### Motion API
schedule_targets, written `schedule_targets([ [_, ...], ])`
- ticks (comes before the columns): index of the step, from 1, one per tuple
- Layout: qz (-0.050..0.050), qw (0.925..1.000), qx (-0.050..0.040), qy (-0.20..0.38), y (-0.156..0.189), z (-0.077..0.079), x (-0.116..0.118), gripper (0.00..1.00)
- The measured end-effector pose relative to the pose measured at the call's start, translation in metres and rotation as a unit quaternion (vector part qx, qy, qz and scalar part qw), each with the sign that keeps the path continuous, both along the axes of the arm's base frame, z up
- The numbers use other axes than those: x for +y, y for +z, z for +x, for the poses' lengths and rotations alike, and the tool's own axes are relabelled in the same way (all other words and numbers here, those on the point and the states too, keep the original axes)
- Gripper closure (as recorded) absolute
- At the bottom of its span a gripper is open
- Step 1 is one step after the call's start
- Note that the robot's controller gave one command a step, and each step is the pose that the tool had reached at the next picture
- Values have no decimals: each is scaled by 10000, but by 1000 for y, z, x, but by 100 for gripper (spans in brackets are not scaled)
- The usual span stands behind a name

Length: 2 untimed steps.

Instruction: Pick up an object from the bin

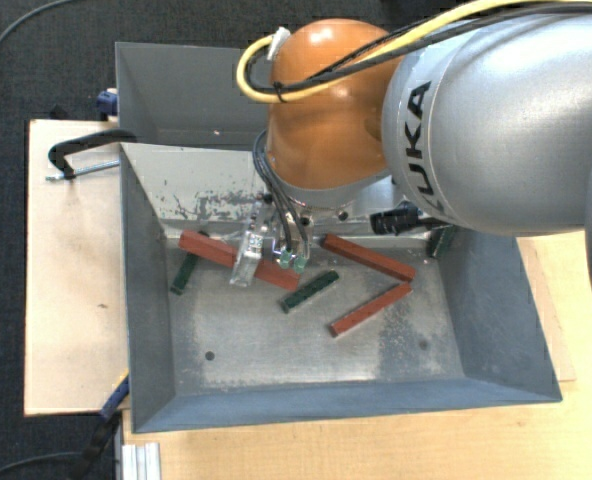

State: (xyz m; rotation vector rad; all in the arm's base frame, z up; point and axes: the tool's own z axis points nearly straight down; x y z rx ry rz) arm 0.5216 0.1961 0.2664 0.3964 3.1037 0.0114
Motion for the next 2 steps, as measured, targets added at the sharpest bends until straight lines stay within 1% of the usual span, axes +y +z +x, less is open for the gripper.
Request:
schedule_targets([
  [1,-19,10000,46,3,-5,-1,0,0],
  [2,-41,9933,98,1147,-166,-12,-47,0],
])
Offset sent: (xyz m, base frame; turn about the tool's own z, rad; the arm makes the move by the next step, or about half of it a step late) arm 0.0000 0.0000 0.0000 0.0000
